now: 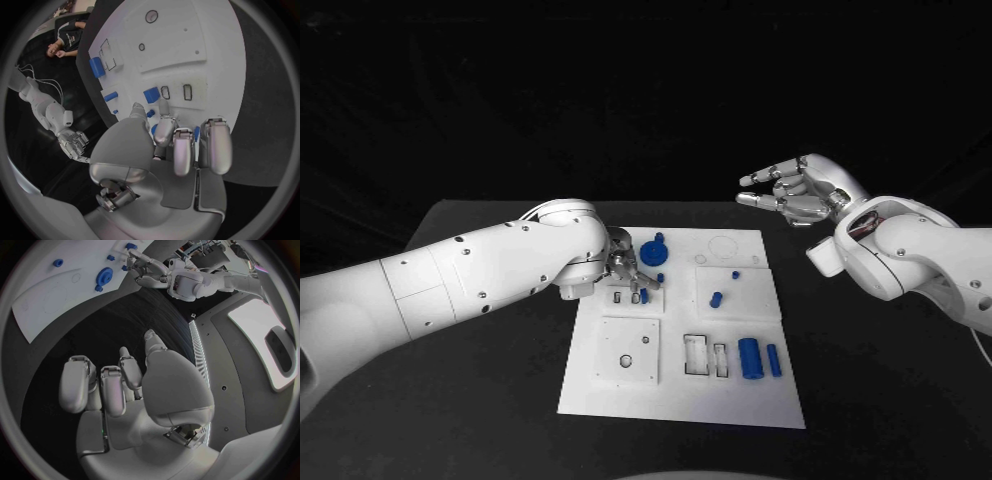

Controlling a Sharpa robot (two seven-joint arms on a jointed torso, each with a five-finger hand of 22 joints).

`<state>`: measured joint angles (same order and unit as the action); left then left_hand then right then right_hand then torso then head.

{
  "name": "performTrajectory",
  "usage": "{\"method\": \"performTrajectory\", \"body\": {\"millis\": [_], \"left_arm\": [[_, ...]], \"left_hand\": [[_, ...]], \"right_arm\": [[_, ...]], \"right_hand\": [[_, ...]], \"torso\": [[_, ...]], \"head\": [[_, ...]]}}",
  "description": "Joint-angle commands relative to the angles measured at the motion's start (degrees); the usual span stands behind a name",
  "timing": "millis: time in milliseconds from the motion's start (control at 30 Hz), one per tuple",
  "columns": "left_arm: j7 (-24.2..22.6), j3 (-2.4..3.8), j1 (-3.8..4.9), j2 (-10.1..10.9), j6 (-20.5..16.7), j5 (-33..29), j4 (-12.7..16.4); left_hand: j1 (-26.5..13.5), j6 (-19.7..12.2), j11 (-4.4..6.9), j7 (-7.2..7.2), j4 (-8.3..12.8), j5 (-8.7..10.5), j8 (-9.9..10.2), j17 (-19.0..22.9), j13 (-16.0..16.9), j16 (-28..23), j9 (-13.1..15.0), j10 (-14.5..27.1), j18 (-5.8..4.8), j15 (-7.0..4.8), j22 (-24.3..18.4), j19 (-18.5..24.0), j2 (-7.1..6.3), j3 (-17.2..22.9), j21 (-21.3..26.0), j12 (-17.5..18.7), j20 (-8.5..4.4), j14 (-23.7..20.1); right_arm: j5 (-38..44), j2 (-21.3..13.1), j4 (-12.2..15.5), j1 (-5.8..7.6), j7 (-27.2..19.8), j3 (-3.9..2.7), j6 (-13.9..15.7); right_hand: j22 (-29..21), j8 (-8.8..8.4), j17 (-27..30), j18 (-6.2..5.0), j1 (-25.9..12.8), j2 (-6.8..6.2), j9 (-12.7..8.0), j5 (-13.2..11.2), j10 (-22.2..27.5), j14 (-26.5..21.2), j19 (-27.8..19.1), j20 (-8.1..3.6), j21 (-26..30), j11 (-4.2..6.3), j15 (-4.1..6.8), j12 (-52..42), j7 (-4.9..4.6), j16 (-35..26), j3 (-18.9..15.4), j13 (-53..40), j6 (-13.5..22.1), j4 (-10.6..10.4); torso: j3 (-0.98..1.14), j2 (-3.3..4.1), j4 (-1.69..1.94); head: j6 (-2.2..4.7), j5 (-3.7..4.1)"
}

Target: Assemble the parts on the task board

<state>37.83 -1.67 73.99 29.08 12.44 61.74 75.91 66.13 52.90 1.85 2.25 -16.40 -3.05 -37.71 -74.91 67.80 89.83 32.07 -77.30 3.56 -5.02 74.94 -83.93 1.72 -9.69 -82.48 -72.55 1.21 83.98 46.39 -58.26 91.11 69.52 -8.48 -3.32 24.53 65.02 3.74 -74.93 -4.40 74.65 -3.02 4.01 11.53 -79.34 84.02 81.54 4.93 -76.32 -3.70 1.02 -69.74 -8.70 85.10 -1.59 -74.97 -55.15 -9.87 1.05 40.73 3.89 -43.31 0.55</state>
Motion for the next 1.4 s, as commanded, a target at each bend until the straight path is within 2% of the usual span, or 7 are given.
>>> {"method": "performTrajectory", "body": {"millis": [33, 667, 867, 1033, 1167, 1300, 1400], "left_arm": [[0.1, -0.05, 0.01, -0.3, 2.4, -0.1, 0.0], [0.0, -0.34, -0.05, -0.8, 2.7, -0.8, 0.0], [-0.1, -0.33, -0.06, -0.8, 1.6, -2.2, 0.1], [-0.3, -0.33, -0.06, -0.8, 1.2, -3.1, 0.2], [-0.4, -0.33, -0.06, -0.7, 0.5, -3.9, 0.3], [-0.6, -0.28, -0.09, -0.4, 0.0, -4.6, 0.5], [-0.7, -0.21, -0.11, 0.0, -0.4, -5.0, 0.8]], "left_hand": [[1.0, -0.4, -0.08, -0.01, 0.0, -0.33, -0.4, -15.1, 0.1, 0.2, 0.4, -0.3, -0.93, -0.25, 1.1, -2.3, 0.0, 0.8, -0.2, -0.2, -0.33, 6.0], [2.1, -0.6, -0.06, -0.04, -0.1, -0.47, -0.7, -15.1, 0.2, 0.2, 1.1, -0.4, -0.98, -0.24, 1.5, -2.3, 0.17, 2.6, -0.4, -0.3, -0.3, 6.0], [6.8, -1.5, 0.19, -0.32, 1.2, -0.58, -0.5, -15.1, 0.2, 0.2, 1.7, -0.3, -0.95, -0.45, 1.5, -2.2, 3.45, 7.9, -0.4, -0.2, -0.43, 6.0], [12.4, -2.6, 0.6, -0.72, 3.7, -1.21, 0.1, -15.1, 0.0, 0.2, 1.9, 0.1, -0.93, -0.84, 1.5, -2.2, 4.06, 13.7, -0.4, 0.2, -0.77, 6.0], [15.8, -3.4, 0.42, -0.31, 5.3, -5.45, 0.8, -15.1, -0.2, 0.2, 2.0, 0.6, -0.95, -0.8, 1.6, -2.1, 1.27, 22.2, -0.4, 0.8, -0.96, 6.0], [10.9, -3.5, -0.3, -0.05, 4.9, -5.78, -0.3, -15.1, -0.5, 0.2, 4.0, 0.0, -0.97, -0.66, 1.8, -2.1, -7.87, 41.6, -0.3, 1.1, -0.24, 6.0], [7.7, -3.5, -0.1, 0.19, 6.4, -5.86, -1.3, -15.1, -0.5, 0.2, 5.2, -0.2, -0.94, -0.37, 1.8, -2.0, -9.5, 47.6, -0.3, 1.1, -0.36, 6.0]], "right_arm": [[0.7, 0.1, -0.1, -0.05, 0.3, 0.0, -0.8], [0.8, 0.7, -0.6, -0.11, 0.5, 0.03, -1.2], [1.2, 1.0, -0.8, -0.2, 0.4, 0.05, -1.8], [1.6, 1.2, -0.9, -0.27, 0.4, 0.06, -2.8], [2.1, 1.3, -1.0, -0.31, 0.4, 0.08, -3.5], [2.1, 1.4, -1.1, -0.34, 0.3, 0.1, -4.1], [2.0, 1.5, -1.2, -0.36, 0.2, 0.11, -4.4]], "right_hand": [[0.0, 0.33, -7.5, -0.46, 0.0, 0.2, 0.1, 0.2, 0.3, 4.2, -0.2, -0.32, 0.2, 0.26, 0.08, 0.2, 0.23, -0.3, -0.3, -2.1, -0.2, 0.0], [-0.1, 0.32, -7.6, -0.47, -0.1, 0.24, 0.1, 0.3, 0.3, 4.2, -0.2, -0.32, 0.3, 0.26, 0.08, 0.2, 0.23, -0.3, -0.4, -2.1, -0.2, -0.1], [-0.2, 0.32, -7.5, -0.49, -0.1, 0.28, 0.1, 0.4, 0.3, 4.1, -0.3, -0.32, 0.4, 0.26, 0.08, 0.3, 0.23, -0.3, -0.5, -2.0, -0.2, -0.1], [-0.6, 0.29, -7.3, -0.55, -0.1, 0.22, 0.1, 0.5, 0.5, 4.1, -0.4, -0.32, 0.6, 0.25, 0.08, 0.5, 0.22, -0.5, -0.6, -1.8, -0.2, 0.0], [-0.7, 0.27, -7.3, -0.57, -0.2, 0.17, 0.0, 0.6, 0.5, 4.1, -0.4, -0.32, 0.6, 0.24, 0.08, 0.6, 0.2, -0.5, -0.8, -1.8, -0.1, -0.1], [-0.8, 0.27, -7.2, -0.58, -0.5, 0.28, 0.0, 1.7, 0.6, 4.1, -0.5, -0.31, 0.8, 0.22, 0.07, 0.6, 0.19, -0.6, -1.2, -1.7, -0.1, -0.1], [-0.8, 0.28, -7.2, -0.57, -0.6, 0.36, 0.1, 2.1, 0.6, 4.1, -0.4, -0.31, 0.8, 0.23, 0.07, 0.6, 0.2, -0.6, -1.4, -1.7, -0.1, -0.1]], "torso": [[-0.03, 0.04, 0.05], [-0.02, 0.11, 0.17], [0.01, 0.18, 0.2], [0.02, 0.14, 0.17], [0.01, 0.15, 0.23], [0.02, 0.16, 0.25], [0.0, 0.21, 0.28]], "head": [[-0.06, -0.06], [-0.32, 0.1], [-0.44, 0.05], [-0.68, 0.08], [-0.74, 0.2], [-0.72, -0.04], [-0.95, -0.06]]}}
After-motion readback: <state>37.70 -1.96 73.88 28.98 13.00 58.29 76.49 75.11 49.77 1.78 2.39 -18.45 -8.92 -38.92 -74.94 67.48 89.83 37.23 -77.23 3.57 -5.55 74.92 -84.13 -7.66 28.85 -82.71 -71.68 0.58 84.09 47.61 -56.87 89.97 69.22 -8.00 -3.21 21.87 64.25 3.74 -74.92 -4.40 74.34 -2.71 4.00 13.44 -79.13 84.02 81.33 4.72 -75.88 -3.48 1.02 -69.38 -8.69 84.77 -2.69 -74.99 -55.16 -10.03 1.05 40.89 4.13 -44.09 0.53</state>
